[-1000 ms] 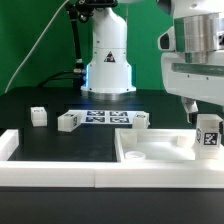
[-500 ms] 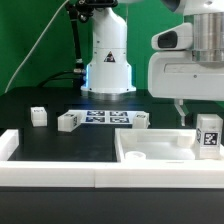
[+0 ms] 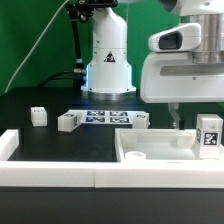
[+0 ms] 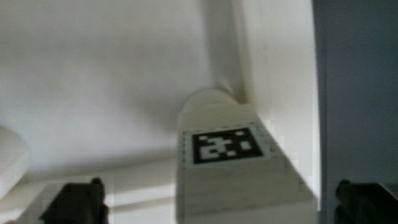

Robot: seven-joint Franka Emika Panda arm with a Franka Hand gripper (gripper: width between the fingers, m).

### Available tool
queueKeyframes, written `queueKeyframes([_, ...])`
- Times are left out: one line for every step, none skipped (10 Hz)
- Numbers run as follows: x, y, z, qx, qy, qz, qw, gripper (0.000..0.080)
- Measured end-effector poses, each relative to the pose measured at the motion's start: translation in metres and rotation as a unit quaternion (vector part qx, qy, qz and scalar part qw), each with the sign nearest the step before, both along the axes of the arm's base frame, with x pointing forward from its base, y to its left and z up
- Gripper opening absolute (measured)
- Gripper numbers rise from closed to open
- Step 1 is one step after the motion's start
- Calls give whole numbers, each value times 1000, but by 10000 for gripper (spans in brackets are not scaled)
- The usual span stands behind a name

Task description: Assemble one leg

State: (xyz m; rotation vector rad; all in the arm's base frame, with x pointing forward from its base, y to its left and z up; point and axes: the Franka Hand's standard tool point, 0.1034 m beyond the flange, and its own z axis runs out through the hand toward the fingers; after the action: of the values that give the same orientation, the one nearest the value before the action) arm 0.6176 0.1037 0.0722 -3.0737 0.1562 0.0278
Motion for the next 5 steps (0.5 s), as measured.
queueKeyframes([1, -1, 0, 0, -1, 2, 1000, 649])
queueKeyframes([1, 0, 0, 0, 0, 2, 1000, 649])
queueKeyframes([1, 0, 0, 0, 0, 2, 1000, 524])
queueKeyframes([1, 0, 0, 0, 0, 1, 1000, 342])
queueKeyframes([1, 0, 0, 0, 1, -15, 1000, 288])
